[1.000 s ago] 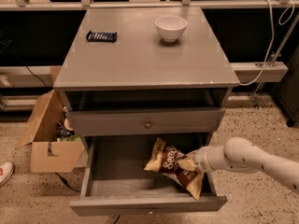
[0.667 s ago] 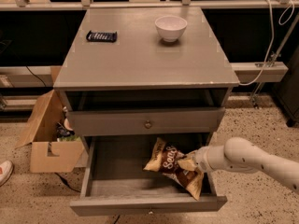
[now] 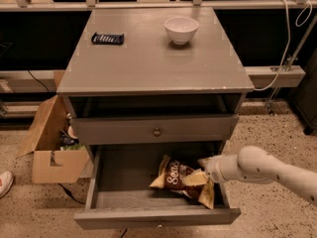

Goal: Place brown chip bag into middle drawer

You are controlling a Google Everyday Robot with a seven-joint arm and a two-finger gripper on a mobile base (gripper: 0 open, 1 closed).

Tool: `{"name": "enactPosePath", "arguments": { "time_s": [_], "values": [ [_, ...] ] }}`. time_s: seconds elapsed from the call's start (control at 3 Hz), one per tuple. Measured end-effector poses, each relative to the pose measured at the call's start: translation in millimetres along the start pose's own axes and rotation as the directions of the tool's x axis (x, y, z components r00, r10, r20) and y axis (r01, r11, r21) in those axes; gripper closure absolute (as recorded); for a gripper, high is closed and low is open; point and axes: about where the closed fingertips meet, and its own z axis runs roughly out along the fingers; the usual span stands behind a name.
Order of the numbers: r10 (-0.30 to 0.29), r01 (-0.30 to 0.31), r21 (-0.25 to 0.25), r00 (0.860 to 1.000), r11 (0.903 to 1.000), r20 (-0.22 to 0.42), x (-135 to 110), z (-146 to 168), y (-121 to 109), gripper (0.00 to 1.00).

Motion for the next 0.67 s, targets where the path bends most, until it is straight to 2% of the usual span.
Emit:
{"name": "enactPosePath", "arguments": {
  "time_s": [0.33, 0.67],
  "values": [
    [0.000, 0.000, 0.000, 1.000, 1.0000, 0.000, 0, 0, 0, 0.00],
    [-0.004, 0.005, -0.012, 0.999, 0.9999, 0.043, -1, -18, 6, 0.00]
  ]
}}
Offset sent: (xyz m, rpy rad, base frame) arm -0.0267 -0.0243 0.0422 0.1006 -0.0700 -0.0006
